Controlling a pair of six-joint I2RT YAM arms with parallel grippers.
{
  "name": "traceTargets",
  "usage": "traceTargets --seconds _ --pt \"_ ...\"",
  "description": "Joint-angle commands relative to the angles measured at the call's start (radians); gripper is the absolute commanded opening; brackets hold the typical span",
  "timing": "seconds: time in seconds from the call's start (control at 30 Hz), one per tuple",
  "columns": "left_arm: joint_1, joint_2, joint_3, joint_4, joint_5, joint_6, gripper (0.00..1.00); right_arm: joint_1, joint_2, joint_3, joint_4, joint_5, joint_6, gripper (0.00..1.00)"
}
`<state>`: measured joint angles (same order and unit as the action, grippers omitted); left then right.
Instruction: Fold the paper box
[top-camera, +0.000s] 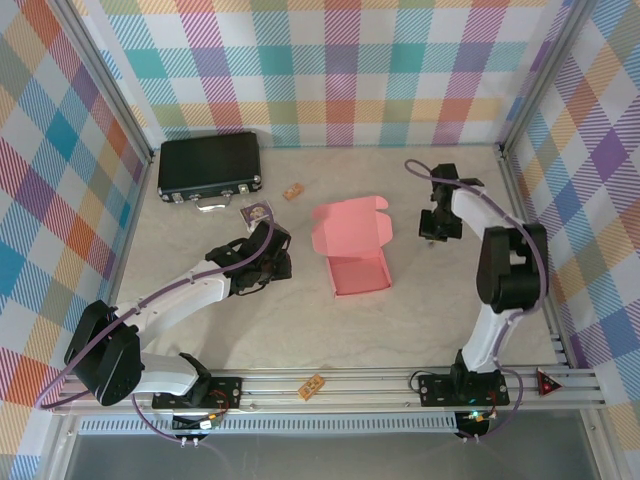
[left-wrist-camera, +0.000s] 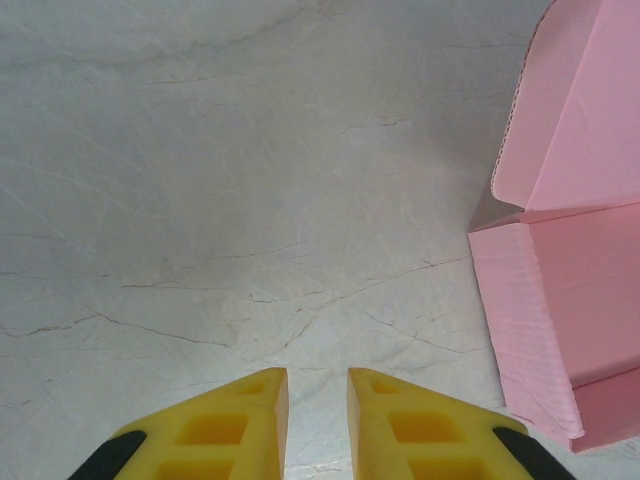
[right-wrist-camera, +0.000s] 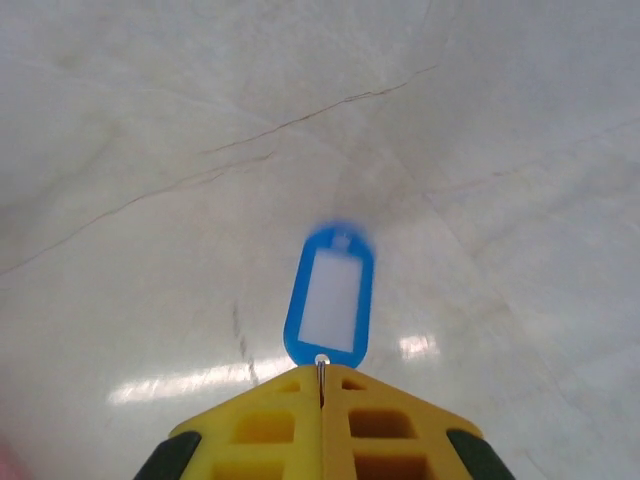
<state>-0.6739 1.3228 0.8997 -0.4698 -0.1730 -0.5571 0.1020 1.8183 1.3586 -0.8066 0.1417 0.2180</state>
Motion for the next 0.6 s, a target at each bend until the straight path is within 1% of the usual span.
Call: traceTargets --seconds 0.0,0.1,0.2,0.3,0.43,0.57 --pt "-0.012 -0.018 0.01 -0.011 0.006 -0.004 0.23 0.016 -0.134 -0.028 -0.013 -0.053 -0.041 0.0" --pt "-0.013 -0.014 0.012 -0.006 0.008 -0.004 0.23 0.034 -0.251 -0.071 0.006 -0.108 -0.07 0.0" --pt "-0.013 -0.009 0.012 -0.004 0.006 -0.004 0.23 0.051 -0.358 -0.121 0.031 -0.198 -0.077 0.0" --pt "-0.013 -0.005 0.011 -0.003 0.006 -0.007 0.23 0.091 -0.453 -0.173 0.064 -0.289 -0.082 0.0" --pt "-0.013 0.0 0.012 0.0 0.005 -0.008 0.23 0.181 -0.522 -0.219 0.076 -0.373 -0.08 0.0" --pt "-0.013 0.005 0.016 -0.002 0.006 -0.008 0.23 0.305 -0.523 -0.234 0.044 -0.355 -0.08 0.0"
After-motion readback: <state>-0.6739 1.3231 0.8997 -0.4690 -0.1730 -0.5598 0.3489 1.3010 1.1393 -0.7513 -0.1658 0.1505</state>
